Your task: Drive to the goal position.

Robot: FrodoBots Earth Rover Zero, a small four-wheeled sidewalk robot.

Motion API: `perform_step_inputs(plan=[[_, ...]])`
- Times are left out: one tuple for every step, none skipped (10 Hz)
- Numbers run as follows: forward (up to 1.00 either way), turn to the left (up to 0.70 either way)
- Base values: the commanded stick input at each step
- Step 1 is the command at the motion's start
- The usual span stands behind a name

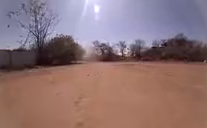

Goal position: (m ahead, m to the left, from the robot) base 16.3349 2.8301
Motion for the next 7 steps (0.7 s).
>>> perform_step_inputs(plan=[[1.00,0.00],[1.00,0.00],[1.00,0.00],[1.00,0.00],[1.00,0.00],[1.00,0.00],[1.00,0.00]])
